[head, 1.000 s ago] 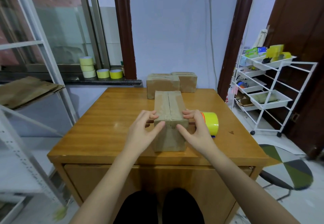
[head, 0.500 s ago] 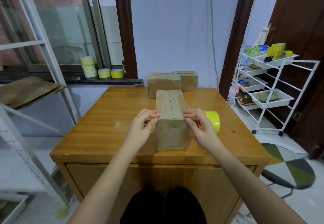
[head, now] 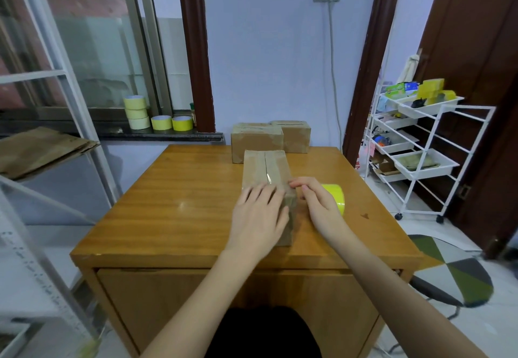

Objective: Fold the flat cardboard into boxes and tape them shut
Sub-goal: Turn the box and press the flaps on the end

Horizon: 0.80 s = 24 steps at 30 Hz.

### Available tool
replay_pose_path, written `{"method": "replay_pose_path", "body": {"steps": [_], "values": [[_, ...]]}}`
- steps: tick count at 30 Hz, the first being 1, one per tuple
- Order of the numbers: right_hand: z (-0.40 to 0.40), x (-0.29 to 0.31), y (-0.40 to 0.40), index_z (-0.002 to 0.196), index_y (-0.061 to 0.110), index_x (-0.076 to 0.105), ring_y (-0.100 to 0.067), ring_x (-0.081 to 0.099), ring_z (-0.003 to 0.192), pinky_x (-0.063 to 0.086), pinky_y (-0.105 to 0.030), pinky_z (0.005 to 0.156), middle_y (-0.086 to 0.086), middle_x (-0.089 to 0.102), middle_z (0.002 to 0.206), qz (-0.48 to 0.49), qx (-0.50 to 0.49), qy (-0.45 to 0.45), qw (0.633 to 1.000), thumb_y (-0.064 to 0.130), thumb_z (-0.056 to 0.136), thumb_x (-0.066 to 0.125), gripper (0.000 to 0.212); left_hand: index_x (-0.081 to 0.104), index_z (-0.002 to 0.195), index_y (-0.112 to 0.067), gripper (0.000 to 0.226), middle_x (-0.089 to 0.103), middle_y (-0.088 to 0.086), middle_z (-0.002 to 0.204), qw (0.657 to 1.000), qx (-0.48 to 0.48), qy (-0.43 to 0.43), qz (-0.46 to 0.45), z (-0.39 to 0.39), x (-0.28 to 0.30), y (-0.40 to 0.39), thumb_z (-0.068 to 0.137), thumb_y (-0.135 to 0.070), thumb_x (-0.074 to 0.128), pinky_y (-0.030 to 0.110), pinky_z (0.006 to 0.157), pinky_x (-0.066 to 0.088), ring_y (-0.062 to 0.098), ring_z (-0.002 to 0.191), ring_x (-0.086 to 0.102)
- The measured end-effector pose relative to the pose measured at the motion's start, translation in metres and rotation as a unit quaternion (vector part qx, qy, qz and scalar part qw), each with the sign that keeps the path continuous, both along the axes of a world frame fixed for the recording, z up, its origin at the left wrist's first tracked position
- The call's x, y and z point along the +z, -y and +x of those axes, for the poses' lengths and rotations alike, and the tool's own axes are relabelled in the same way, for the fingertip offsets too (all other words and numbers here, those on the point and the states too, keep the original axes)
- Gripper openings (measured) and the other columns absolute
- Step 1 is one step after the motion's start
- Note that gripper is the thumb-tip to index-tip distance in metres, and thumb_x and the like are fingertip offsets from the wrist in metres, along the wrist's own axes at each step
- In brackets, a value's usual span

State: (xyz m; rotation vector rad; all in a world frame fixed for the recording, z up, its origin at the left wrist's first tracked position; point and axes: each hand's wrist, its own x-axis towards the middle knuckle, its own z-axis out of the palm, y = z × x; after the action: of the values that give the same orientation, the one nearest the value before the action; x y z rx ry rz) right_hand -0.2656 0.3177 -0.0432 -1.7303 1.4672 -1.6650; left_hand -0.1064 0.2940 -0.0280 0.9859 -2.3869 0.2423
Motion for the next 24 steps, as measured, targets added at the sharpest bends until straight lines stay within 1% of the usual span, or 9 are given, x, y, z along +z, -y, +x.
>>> {"method": "replay_pose_path", "body": {"steps": [2, 6, 9, 12, 15, 17, 19, 21, 24], "values": [[-0.004, 0.006, 0.006, 0.101, 0.018, 0.062, 0.000, 0.053, 0.111, 0.041, -0.017, 0.095, 0.010, 0.060, 0.114, -0.010, -0.006, -0.031, 0.999, 0.017, 0.095, 0.037, 0.025, 0.063, 0.120, -0.016, 0.047, 0.066, 0.002, 0.118, 1.000, 0.005, -0.006, -0.011, 0.006, -0.002, 0.002, 0.094, -0.039, 0.032, 0.037, 0.102, 0.043, 0.018, 0.114, 0.059], [-0.006, 0.037, 0.031, 0.113, 0.017, 0.062, 0.008, 0.050, 0.112, 0.036, -0.010, 0.096, 0.011, 0.060, 0.119, 0.017, -0.002, -0.041, 0.999, 0.010, 0.101, 0.040, 0.026, 0.065, 0.116, -0.016, 0.044, 0.068, 0.000, 0.114, 0.999, -0.011, -0.020, -0.042, 0.024, 0.004, 0.005, 0.092, -0.040, 0.037, 0.032, 0.099, 0.045, 0.017, 0.109, 0.062], [-0.004, 0.064, 0.062, 0.122, 0.023, 0.059, 0.000, 0.048, 0.118, 0.036, -0.021, 0.104, 0.011, 0.055, 0.128, 0.084, 0.008, -0.102, 0.991, 0.016, 0.099, 0.044, 0.028, 0.068, 0.113, -0.018, 0.041, 0.069, -0.003, 0.112, 0.998, -0.031, -0.014, -0.050, 0.034, 0.006, 0.004, 0.092, -0.040, 0.040, 0.027, 0.099, 0.041, 0.014, 0.107, 0.063], [0.001, 0.076, 0.092, 0.132, 0.022, 0.053, -0.013, 0.038, 0.134, 0.028, -0.030, 0.111, 0.004, 0.044, 0.144, 0.150, 0.006, -0.206, 0.967, 0.022, 0.097, 0.048, 0.036, 0.071, 0.105, -0.019, 0.040, 0.070, -0.004, 0.106, 0.997, -0.041, -0.021, -0.063, 0.038, 0.008, 0.001, 0.093, -0.041, 0.040, 0.026, 0.099, 0.041, 0.012, 0.102, 0.064], [0.007, 0.080, 0.105, 0.138, 0.021, 0.046, -0.023, 0.044, 0.132, 0.031, -0.027, 0.104, 0.001, 0.038, 0.150, 0.199, 0.015, -0.243, 0.949, 0.025, 0.098, 0.047, 0.041, 0.069, 0.092, -0.018, 0.039, 0.070, -0.005, 0.096, 0.997, -0.033, -0.040, -0.060, 0.046, 0.010, 0.001, 0.094, -0.043, 0.039, 0.027, 0.093, 0.045, 0.011, 0.093, 0.065], [0.011, 0.078, 0.109, 0.142, 0.021, 0.042, -0.022, 0.039, 0.136, 0.030, -0.030, 0.108, 0.000, 0.036, 0.151, 0.220, 0.025, -0.271, 0.937, 0.025, 0.098, 0.045, 0.044, 0.067, 0.086, -0.018, 0.041, 0.069, -0.006, 0.090, 0.998, -0.013, -0.037, -0.056, 0.052, 0.010, 0.001, 0.093, -0.046, 0.037, 0.027, 0.090, 0.045, 0.011, 0.088, 0.064], [0.014, 0.073, 0.112, 0.145, 0.021, 0.038, -0.020, 0.024, 0.144, 0.020, -0.038, 0.117, 0.000, 0.031, 0.154, 0.242, 0.033, -0.344, 0.907, 0.027, 0.100, 0.042, 0.046, 0.064, 0.083, -0.018, 0.043, 0.066, -0.006, 0.084, 0.998, 0.010, -0.030, -0.063, 0.057, 0.010, 0.002, 0.093, -0.049, 0.037, 0.025, 0.083, 0.045, 0.010, 0.081, 0.062], [0.016, 0.069, 0.113, 0.147, 0.022, 0.034, -0.022, 0.017, 0.146, 0.016, -0.046, 0.118, 0.000, 0.027, 0.156, 0.267, 0.042, -0.422, 0.865, 0.031, 0.102, 0.034, 0.046, 0.060, 0.080, -0.018, 0.040, 0.063, -0.007, 0.078, 0.997, 0.031, -0.030, -0.069, 0.060, 0.010, 0.005, 0.091, -0.050, 0.038, 0.024, 0.075, 0.044, 0.010, 0.075, 0.059], [0.014, 0.072, 0.110, 0.147, 0.022, 0.034, -0.024, 0.028, 0.140, 0.023, -0.047, 0.114, -0.003, 0.033, 0.152, 0.271, 0.034, -0.463, 0.843, 0.035, 0.103, 0.029, 0.046, 0.059, 0.078, -0.020, 0.030, 0.062, -0.008, 0.076, 0.996, 0.045, -0.042, -0.070, 0.064, 0.009, 0.009, 0.089, -0.041, 0.042, 0.023, 0.073, 0.044, 0.010, 0.074, 0.059]]}}
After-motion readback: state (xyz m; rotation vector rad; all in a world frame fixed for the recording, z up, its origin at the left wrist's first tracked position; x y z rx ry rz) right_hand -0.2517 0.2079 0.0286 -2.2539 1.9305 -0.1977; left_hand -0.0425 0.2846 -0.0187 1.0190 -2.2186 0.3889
